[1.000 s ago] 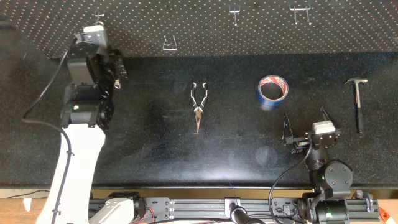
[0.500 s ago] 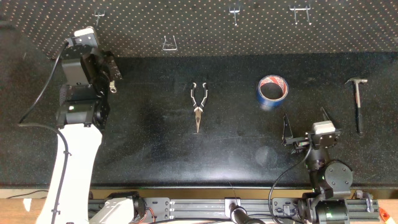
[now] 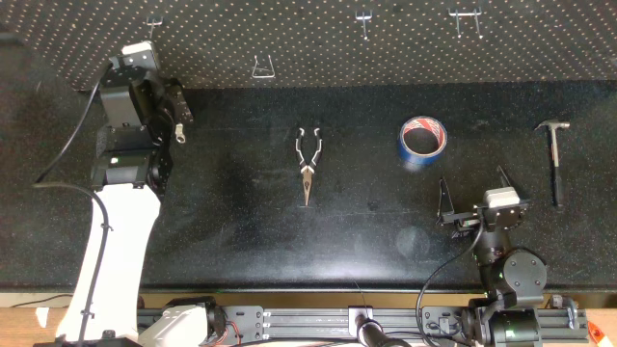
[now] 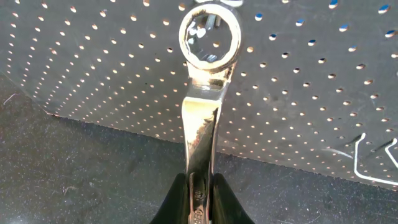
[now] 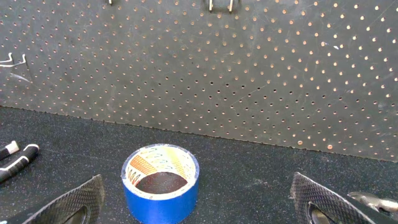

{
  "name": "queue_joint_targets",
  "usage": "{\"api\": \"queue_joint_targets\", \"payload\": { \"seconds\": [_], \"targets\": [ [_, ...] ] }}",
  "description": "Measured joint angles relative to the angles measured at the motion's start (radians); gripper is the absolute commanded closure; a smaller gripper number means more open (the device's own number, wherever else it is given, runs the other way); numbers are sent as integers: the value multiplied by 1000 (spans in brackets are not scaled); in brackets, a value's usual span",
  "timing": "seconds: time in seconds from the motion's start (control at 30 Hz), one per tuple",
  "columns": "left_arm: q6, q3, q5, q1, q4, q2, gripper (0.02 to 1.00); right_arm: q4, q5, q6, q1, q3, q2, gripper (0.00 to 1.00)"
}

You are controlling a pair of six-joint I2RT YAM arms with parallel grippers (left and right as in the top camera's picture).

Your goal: Place Tools Onto Pegboard

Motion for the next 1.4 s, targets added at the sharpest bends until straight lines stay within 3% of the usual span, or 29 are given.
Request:
{"api": "queue_joint_targets", "payload": {
  "seconds": [0.7, 0.77, 0.8, 0.83, 0.87, 0.9, 1.0, 1.23, 1.33, 1.4],
  "targets": [
    [0, 0, 0, 11, 159, 131, 987, 0, 0, 0, 0, 0, 0, 25],
    [0, 0, 0, 11, 183, 142, 869, 0, 0, 0, 0, 0, 0, 25],
    [2, 0, 0, 11, 208, 147, 728, 0, 0, 0, 0, 0, 0, 27],
    [3, 0, 0, 11, 222, 152, 505, 0, 0, 0, 0, 0, 0, 25],
    [5, 0, 0, 11, 232, 152, 218, 0, 0, 0, 0, 0, 0, 25],
    [8, 0, 0, 11, 240, 152, 42, 0, 0, 0, 0, 0, 0, 25],
    [26, 0, 0, 11, 183, 147, 23, 0, 0, 0, 0, 0, 0, 25],
    [32, 8, 34, 12, -392, -177, 23, 0, 0, 0, 0, 0, 0, 25],
    [25, 8, 49, 12, -500, -312, 23, 0, 0, 0, 0, 0, 0, 25],
    [-1, 8, 106, 12, -517, -369, 20, 0, 0, 0, 0, 0, 0, 25]
  ]
}}
